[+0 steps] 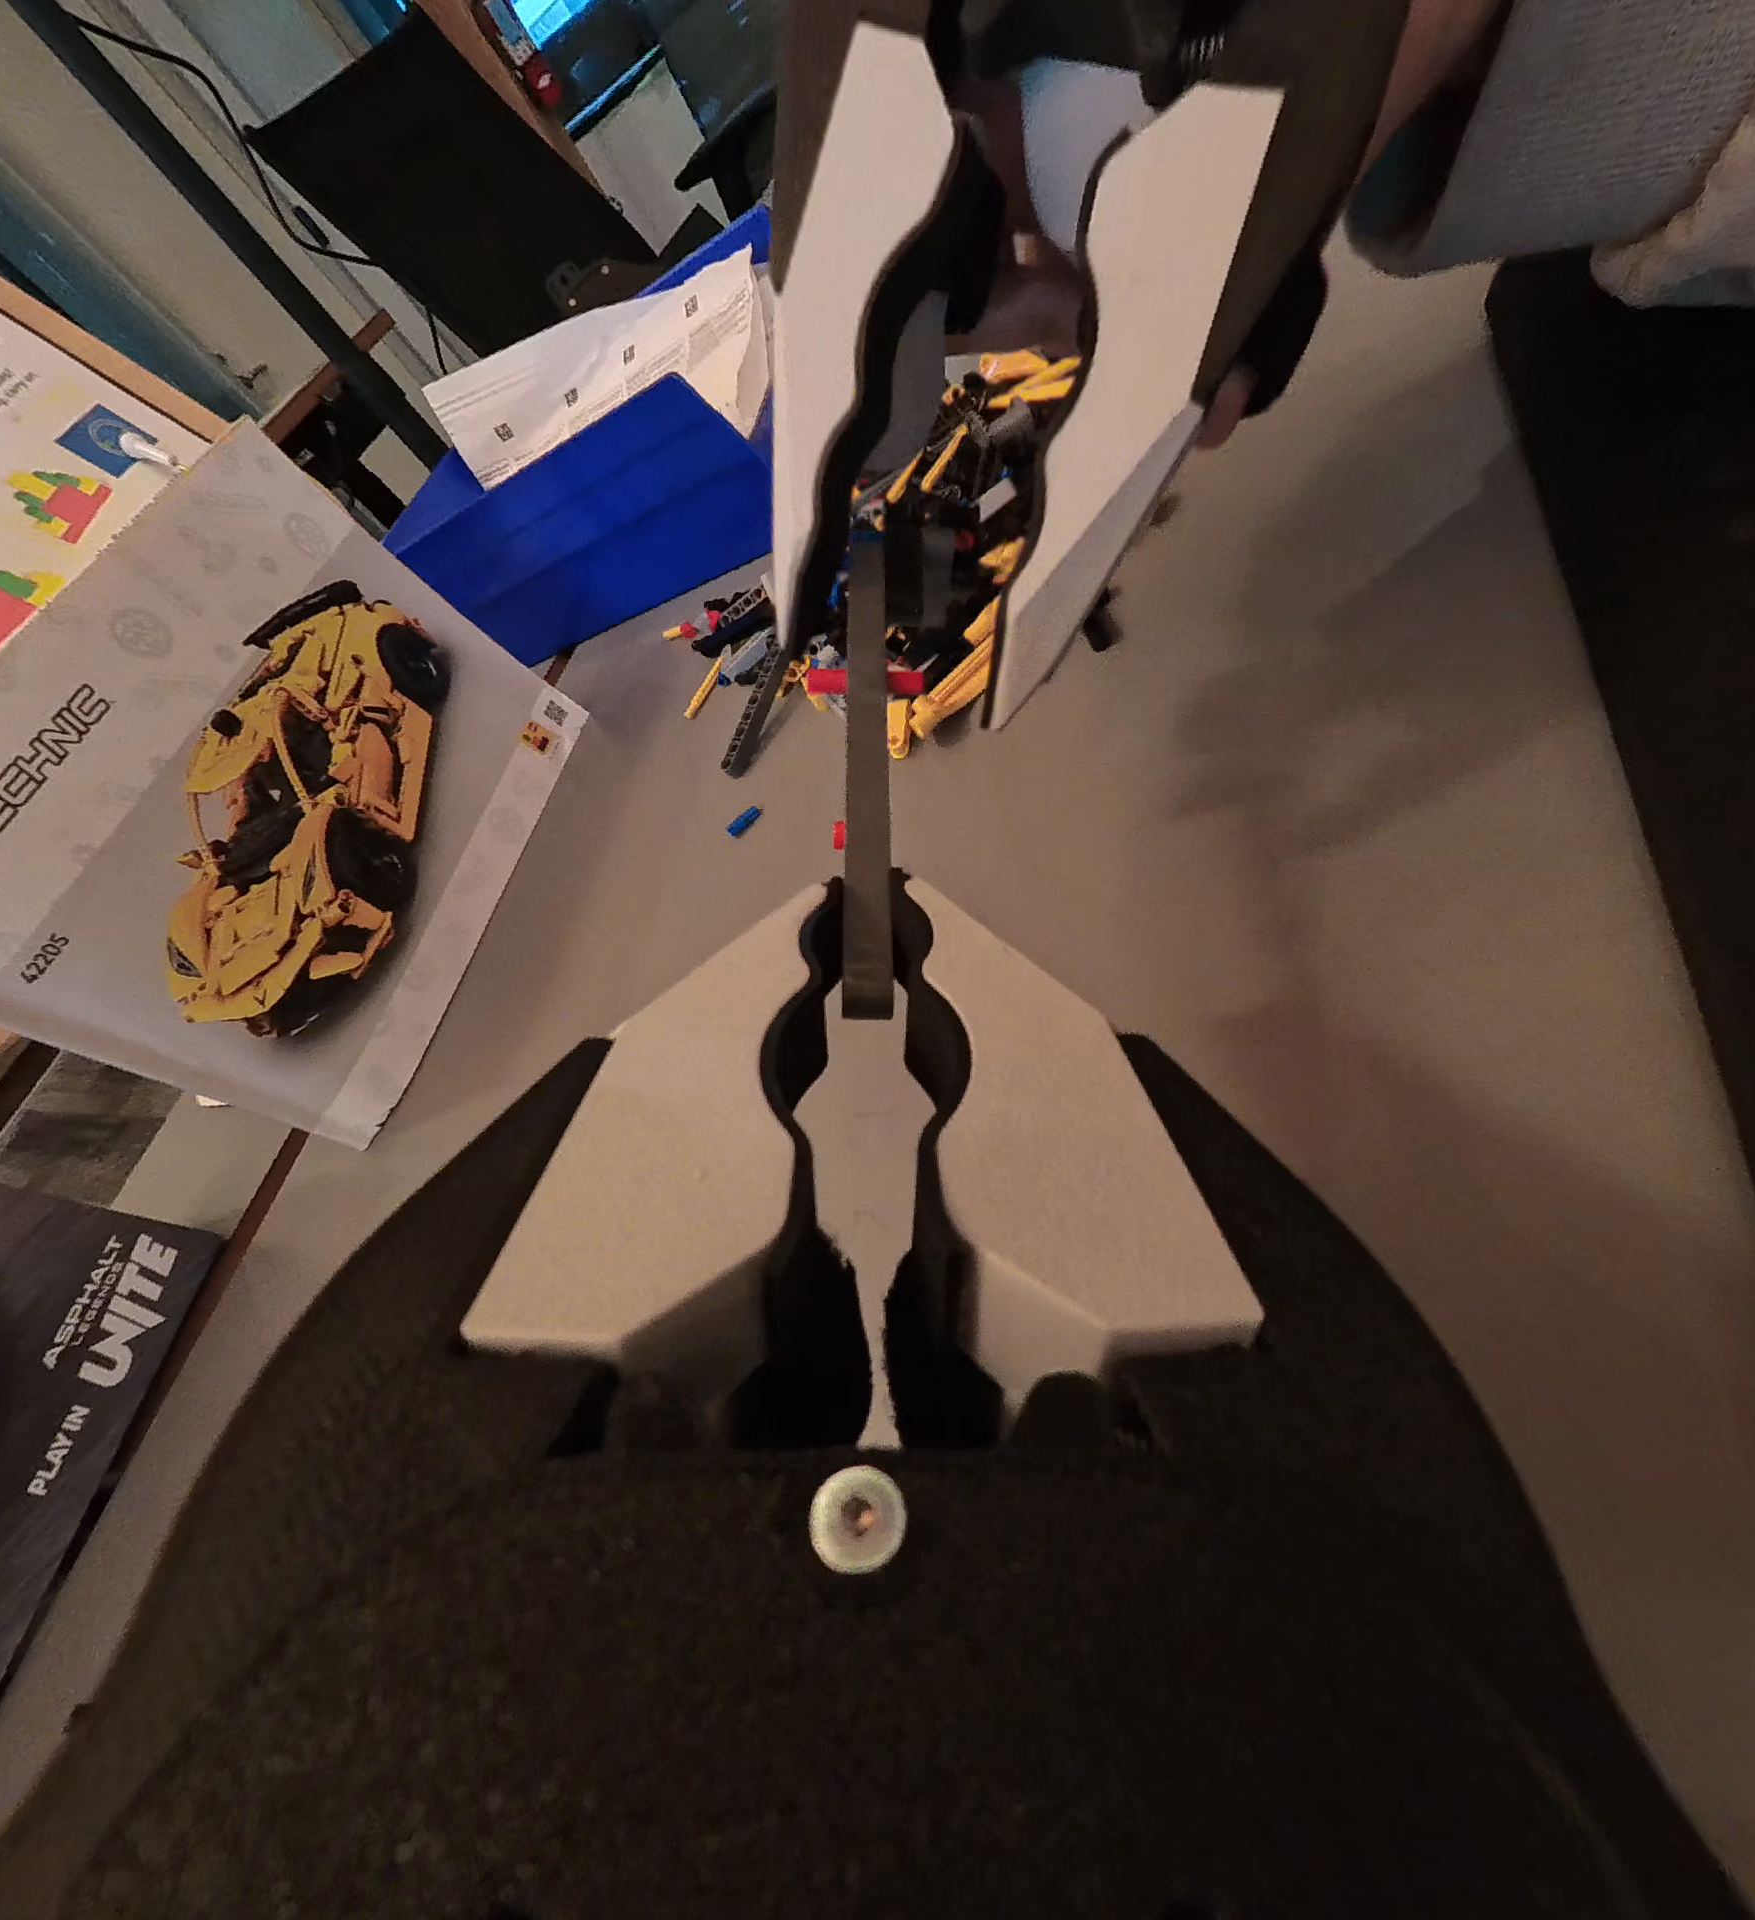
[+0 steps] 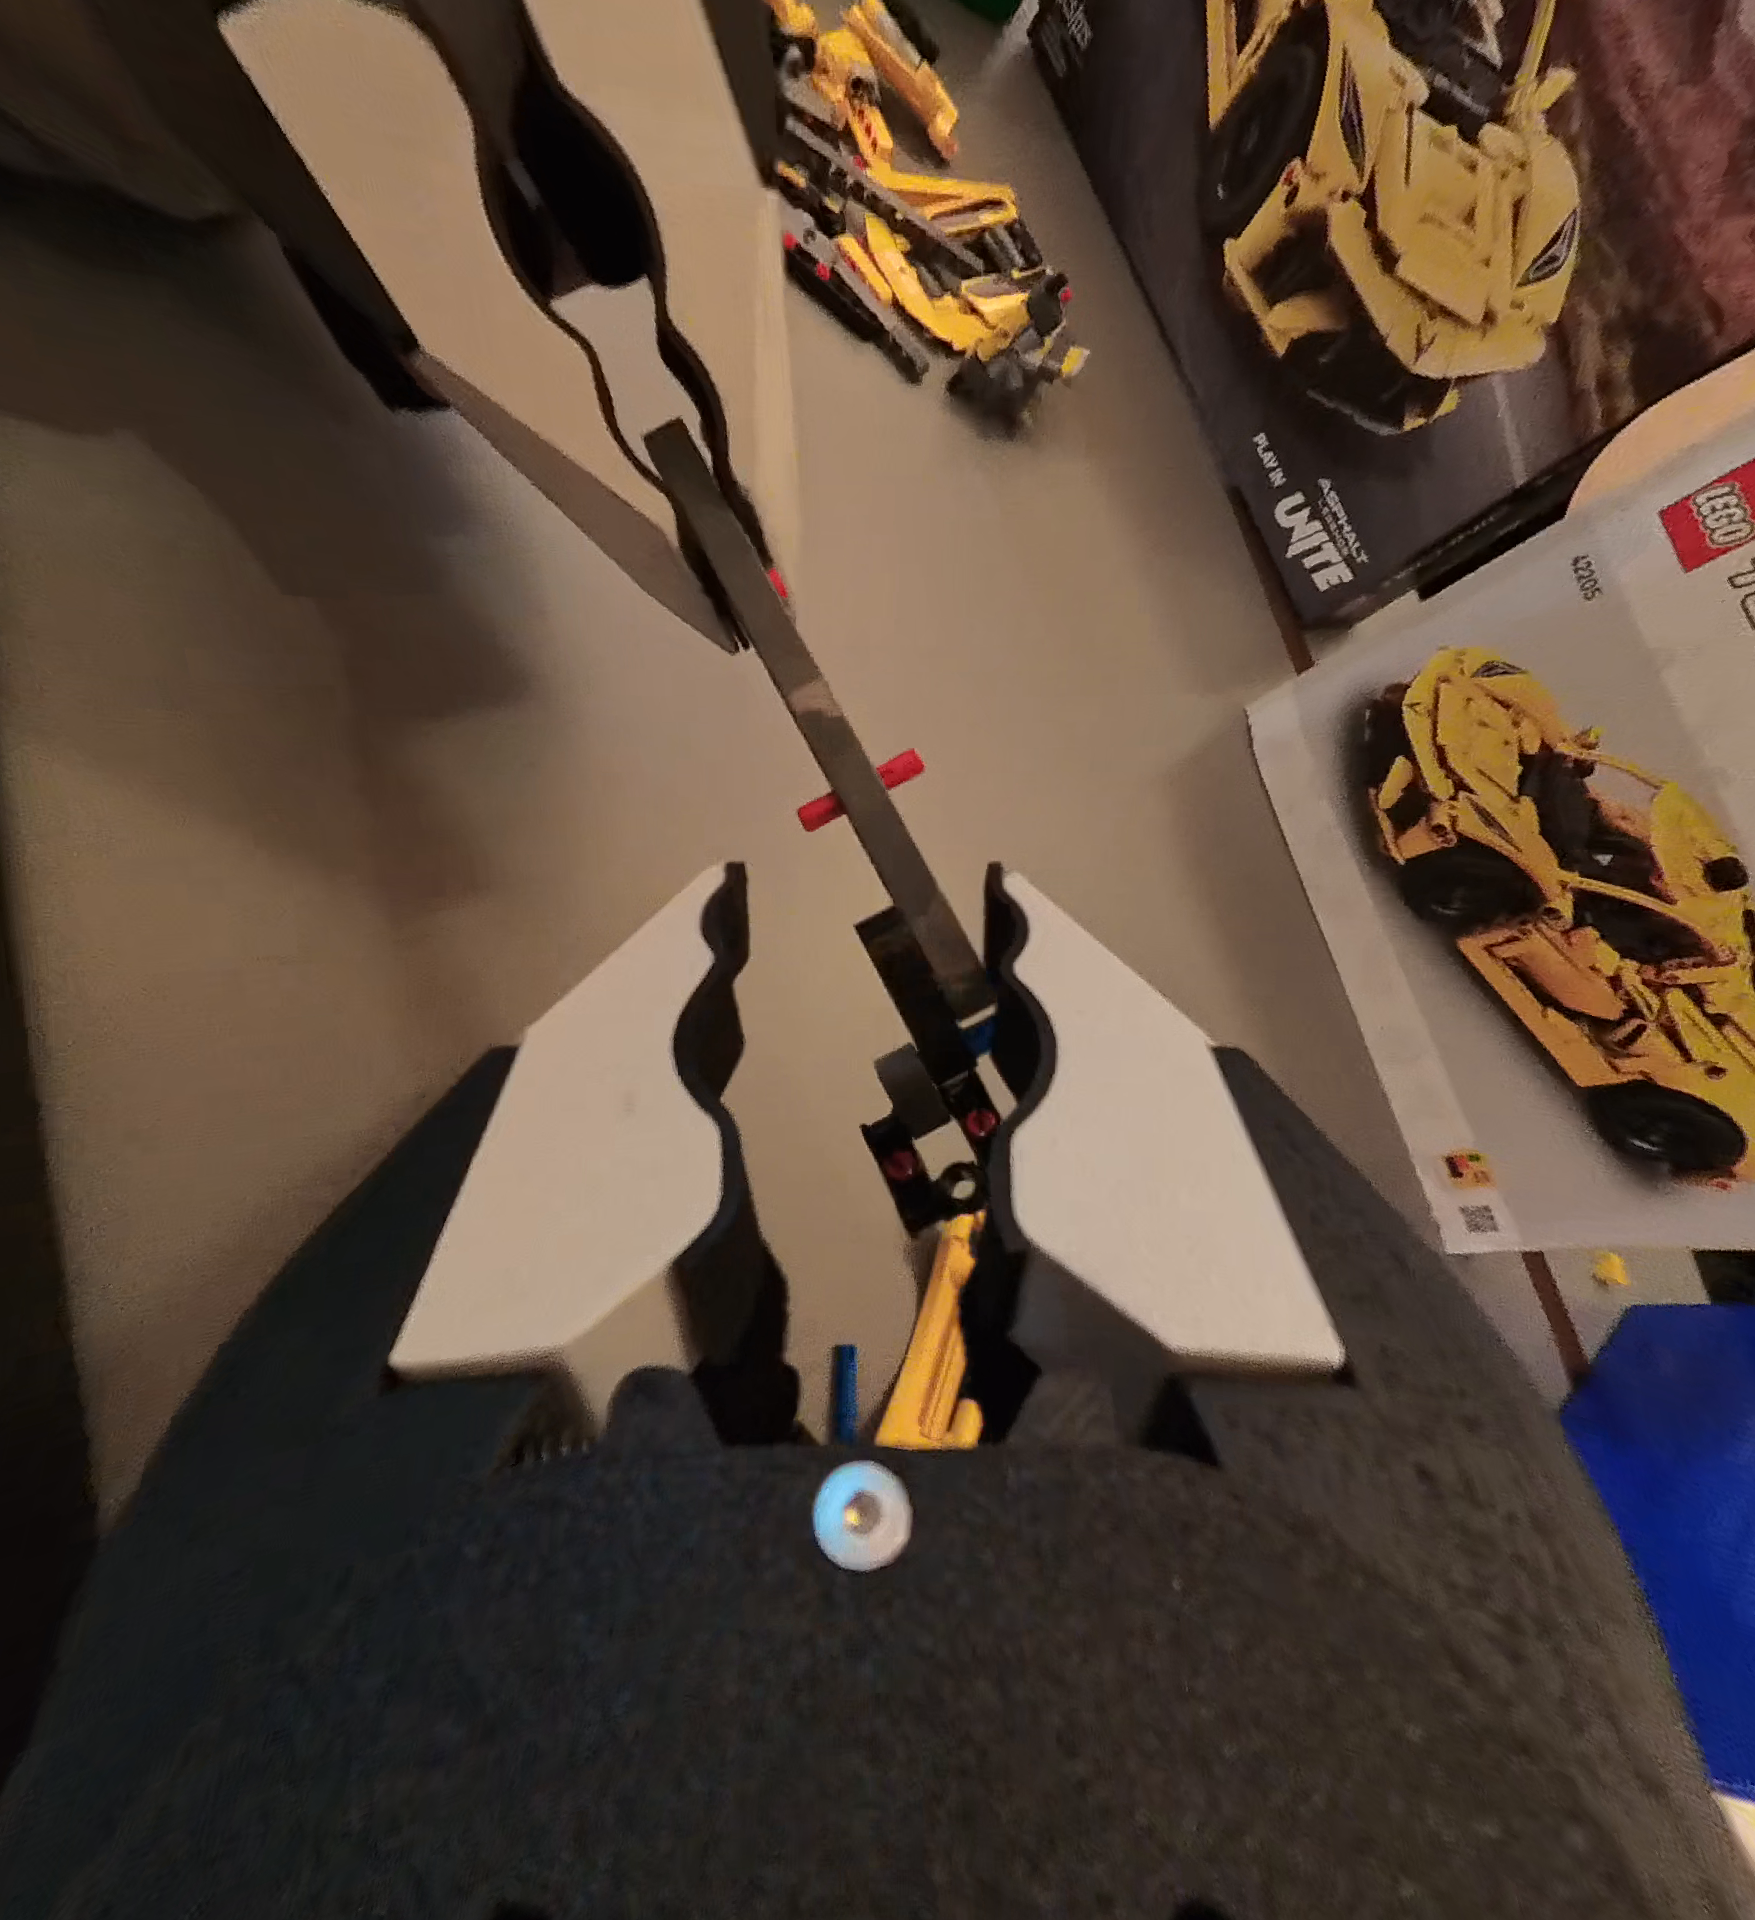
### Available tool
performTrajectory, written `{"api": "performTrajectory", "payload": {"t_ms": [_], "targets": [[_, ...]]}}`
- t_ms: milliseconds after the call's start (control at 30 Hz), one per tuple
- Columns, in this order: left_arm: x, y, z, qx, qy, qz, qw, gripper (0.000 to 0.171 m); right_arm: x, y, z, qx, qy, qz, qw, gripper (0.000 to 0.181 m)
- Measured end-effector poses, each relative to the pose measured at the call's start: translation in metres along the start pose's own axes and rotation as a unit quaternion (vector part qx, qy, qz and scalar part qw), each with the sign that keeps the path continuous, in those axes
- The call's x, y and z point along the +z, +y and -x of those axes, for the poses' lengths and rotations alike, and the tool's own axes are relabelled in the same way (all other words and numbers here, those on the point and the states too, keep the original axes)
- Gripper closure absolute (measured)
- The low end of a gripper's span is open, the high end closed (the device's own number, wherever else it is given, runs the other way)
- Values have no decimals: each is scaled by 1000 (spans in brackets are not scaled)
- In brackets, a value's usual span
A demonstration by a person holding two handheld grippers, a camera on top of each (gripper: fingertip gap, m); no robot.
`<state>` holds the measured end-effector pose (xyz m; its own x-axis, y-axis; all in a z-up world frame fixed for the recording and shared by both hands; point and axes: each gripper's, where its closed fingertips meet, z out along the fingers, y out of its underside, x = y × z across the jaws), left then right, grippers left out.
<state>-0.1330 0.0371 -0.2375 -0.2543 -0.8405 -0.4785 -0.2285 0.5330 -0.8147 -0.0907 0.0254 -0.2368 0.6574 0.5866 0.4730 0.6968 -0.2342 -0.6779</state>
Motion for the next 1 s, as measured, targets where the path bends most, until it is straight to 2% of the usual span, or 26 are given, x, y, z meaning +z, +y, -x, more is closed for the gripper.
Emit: {"api": "performTrajectory", "payload": {"t_ms": [133,267,567,667,900,1000], "targets": [[1,3,-2,27,-3,8,1000,164,3,-3,6,-11,-7,-8,1000,144],[1,8,-13,47,25,19,998,164,4,-7,16,-17,-31,-16,999,141],[2,11,-18,30,43,27,998,164,9,4,24,-7,-59,12,998,162],[3,12,-18,29,42,30,998,164,11,6,26,-5,-72,30,997,163],[4,13,-16,27,29,37,999,164,13,8,23,-33,-44,39,998,164],[2,14,-19,21,42,38,998,164,11,7,28,-23,-62,33,997,165]]}}
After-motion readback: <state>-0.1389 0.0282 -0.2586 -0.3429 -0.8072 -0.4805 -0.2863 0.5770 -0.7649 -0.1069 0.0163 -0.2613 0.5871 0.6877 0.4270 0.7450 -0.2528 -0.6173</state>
